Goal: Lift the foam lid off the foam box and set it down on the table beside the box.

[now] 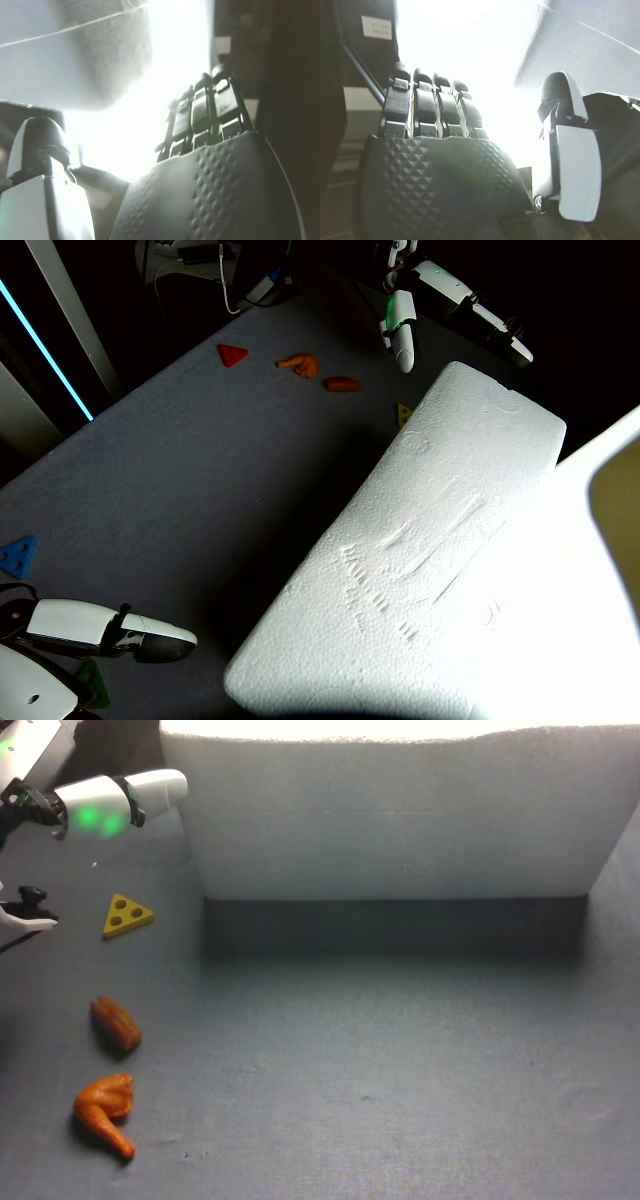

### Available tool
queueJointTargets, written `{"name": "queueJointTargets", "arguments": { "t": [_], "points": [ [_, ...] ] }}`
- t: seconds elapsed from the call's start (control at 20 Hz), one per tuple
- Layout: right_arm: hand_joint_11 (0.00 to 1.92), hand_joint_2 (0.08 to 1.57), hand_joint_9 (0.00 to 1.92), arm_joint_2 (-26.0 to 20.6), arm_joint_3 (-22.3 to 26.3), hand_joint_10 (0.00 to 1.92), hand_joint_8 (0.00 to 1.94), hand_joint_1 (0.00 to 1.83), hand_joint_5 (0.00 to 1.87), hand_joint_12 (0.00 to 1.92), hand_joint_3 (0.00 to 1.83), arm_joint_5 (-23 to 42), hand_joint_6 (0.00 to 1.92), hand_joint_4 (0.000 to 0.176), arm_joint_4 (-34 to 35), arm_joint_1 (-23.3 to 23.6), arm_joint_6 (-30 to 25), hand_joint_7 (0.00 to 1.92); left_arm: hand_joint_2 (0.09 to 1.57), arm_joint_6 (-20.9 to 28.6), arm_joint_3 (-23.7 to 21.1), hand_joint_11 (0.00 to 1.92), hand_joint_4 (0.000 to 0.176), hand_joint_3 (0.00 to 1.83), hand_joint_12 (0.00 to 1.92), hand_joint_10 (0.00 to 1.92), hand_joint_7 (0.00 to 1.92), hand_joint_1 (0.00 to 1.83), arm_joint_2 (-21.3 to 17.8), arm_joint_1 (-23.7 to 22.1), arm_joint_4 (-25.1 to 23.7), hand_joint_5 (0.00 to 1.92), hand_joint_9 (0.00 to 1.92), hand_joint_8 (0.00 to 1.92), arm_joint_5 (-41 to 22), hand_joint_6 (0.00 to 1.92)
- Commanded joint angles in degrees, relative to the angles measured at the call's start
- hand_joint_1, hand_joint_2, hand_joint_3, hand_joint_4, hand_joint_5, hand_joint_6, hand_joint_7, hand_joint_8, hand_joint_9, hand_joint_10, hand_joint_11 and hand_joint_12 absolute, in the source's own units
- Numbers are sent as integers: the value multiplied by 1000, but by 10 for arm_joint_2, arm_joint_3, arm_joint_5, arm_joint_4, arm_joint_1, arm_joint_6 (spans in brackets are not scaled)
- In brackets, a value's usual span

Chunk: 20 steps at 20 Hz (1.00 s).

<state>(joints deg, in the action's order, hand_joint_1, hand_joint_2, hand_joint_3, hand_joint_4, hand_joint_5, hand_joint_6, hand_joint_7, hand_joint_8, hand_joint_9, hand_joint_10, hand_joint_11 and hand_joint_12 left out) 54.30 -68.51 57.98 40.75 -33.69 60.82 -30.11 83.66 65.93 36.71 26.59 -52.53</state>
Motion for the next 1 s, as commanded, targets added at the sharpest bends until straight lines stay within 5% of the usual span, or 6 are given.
{"name": "queueJointTargets", "arguments": {
  "t": [0.0,0.1,0.15,0.3,0.6,0.95],
  "points": [
    [0,1093,0,-6,-9,0,0,540,0,1067,6,65,0,0,-7,7,-7,0,987,11,6,37,30,0,21,0,0,498,1,-7,-2,0,0,0,-65,0],
    [0,1108,0,2,-19,0,0,552,0,268,1,59,0,0,-6,7,-22,0,932,14,11,1,31,30,505,0,0,488,5,-9,-1,0,0,0,-61,0],
    [0,1103,0,6,-24,0,0,567,0,53,0,57,0,0,-5,7,-32,0,936,14,14,0,23,24,549,0,0,493,7,-12,-1,0,0,0,-57,0],
    [0,1089,0,15,-36,0,0,601,0,0,0,49,0,0,-5,11,-45,0,943,17,23,0,0,9,665,0,0,518,16,-17,-2,0,0,0,-46,0],
    [0,1046,0,26,-48,0,0,575,0,0,0,38,0,0,-6,14,-59,0,915,29,33,0,0,3,1070,0,0,539,25,-18,-2,0,0,0,-38,0],
    [0,1056,0,41,-62,0,0,617,0,0,0,23,0,0,-22,25,-71,0,943,41,50,0,0,3,1048,9,2,537,40,-24,-5,8,47,0,-23,0]
  ]
}}
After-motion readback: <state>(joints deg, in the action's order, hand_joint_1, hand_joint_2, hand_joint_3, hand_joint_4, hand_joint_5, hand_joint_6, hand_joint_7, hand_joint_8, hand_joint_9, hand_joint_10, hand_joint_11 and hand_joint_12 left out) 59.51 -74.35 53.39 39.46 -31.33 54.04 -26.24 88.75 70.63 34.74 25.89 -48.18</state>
